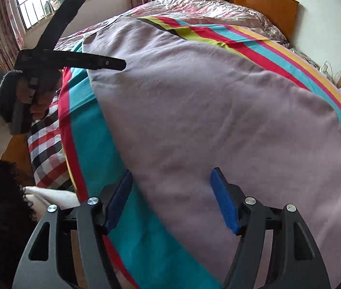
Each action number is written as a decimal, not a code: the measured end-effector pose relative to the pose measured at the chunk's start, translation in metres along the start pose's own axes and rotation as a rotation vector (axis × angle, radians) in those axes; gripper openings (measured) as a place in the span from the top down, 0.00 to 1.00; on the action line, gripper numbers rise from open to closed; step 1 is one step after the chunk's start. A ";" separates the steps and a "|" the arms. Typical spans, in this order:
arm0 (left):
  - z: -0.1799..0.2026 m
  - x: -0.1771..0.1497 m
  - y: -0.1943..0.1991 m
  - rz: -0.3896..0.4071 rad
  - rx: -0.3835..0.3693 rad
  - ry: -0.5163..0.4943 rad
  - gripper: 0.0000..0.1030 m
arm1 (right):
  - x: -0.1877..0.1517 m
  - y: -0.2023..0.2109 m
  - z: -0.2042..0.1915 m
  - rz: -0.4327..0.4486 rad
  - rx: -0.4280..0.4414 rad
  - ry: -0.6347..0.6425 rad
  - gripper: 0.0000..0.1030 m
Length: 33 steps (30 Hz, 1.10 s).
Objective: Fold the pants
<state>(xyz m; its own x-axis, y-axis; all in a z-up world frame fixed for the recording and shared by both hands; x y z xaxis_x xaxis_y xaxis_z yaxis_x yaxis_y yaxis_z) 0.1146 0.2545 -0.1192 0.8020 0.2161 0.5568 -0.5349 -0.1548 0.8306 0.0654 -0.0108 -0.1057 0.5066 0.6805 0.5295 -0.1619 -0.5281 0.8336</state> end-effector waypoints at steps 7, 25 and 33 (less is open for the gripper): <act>0.141 0.032 0.044 0.120 -0.186 -0.262 0.08 | -0.075 0.114 0.115 0.191 -0.283 -0.325 0.31; 0.315 0.002 0.015 0.076 -0.203 -0.616 0.02 | -0.179 0.193 0.187 0.342 -0.447 -0.586 0.26; 0.413 -0.012 -0.002 0.047 -0.280 -0.732 0.02 | -0.150 0.194 0.271 0.196 -0.512 -0.535 0.16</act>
<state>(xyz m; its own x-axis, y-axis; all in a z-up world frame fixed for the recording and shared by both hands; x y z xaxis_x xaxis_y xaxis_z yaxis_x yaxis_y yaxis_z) 0.2162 -0.1457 -0.1312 0.6957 -0.4904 0.5249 -0.5418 0.1217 0.8317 0.1870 -0.3529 -0.0662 0.7482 0.1914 0.6353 -0.5969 -0.2240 0.7704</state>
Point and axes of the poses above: each gripper's, at about its wrist camera, not at the fingertips, and y roughly against the way its jaws point, z to its right, x to its top, the point moved 7 cm from there along -y, roughly the way its jaws point, and after that the axes turned 5 degrees about x, right-handed, at the moved point
